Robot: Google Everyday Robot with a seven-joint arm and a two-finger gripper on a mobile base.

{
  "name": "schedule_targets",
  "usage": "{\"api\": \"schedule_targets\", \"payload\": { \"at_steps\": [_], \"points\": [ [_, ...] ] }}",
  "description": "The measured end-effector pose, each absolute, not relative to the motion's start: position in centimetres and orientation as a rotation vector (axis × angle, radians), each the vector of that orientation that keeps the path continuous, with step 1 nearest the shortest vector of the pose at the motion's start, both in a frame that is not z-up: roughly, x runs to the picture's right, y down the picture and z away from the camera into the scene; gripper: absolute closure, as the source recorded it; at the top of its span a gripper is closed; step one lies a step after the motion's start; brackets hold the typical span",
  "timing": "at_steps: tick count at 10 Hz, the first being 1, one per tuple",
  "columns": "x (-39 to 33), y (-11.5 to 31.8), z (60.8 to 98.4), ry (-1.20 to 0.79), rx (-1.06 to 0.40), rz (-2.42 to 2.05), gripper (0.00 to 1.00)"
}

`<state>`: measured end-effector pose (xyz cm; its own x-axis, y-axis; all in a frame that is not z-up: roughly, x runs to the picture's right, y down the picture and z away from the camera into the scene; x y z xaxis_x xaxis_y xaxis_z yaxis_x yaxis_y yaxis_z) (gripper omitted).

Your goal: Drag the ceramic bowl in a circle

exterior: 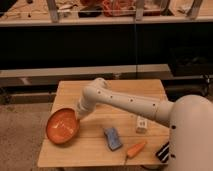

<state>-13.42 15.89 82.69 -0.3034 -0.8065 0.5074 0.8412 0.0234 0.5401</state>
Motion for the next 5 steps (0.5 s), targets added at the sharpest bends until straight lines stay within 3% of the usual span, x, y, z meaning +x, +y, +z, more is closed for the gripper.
{"api": "schedule_targets", "payload": {
  "at_steps": [5],
  "points": [
    [-4.2, 16.1, 83.9, -0.869, -0.067, -1.416, 1.00]
  ]
}}
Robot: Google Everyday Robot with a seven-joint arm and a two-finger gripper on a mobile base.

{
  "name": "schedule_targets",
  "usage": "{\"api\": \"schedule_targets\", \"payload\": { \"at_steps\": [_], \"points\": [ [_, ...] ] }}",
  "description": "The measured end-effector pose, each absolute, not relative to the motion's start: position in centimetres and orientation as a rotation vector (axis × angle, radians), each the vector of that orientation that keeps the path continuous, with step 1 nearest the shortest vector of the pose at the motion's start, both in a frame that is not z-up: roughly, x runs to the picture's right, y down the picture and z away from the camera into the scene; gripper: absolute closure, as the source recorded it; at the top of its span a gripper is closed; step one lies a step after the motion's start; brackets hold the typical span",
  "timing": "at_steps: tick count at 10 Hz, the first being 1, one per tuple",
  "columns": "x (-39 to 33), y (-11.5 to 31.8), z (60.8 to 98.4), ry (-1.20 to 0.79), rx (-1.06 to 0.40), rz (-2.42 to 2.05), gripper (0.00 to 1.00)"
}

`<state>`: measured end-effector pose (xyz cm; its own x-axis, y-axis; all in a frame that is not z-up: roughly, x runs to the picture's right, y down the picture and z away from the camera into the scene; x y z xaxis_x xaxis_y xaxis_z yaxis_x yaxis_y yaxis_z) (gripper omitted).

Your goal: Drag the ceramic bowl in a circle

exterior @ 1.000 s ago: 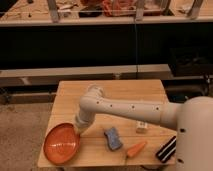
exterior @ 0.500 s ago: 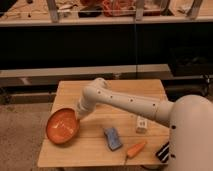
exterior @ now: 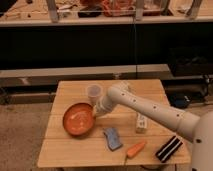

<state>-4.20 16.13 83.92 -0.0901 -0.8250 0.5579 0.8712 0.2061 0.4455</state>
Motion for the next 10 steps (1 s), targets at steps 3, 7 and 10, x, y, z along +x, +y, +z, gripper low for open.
{"api": "schedule_targets", "payload": {
  "at_steps": [3, 7, 10],
  "points": [
    [-3.3, 18.9, 79.9, -0.886, -0.093, -1.450, 1.00],
    [-3.3, 24.0, 75.0, -1.018, -0.130, -1.592, 1.00],
    [-6.0, 24.7, 74.4, -1.079, -0.099, -1.705, 1.00]
  ]
}}
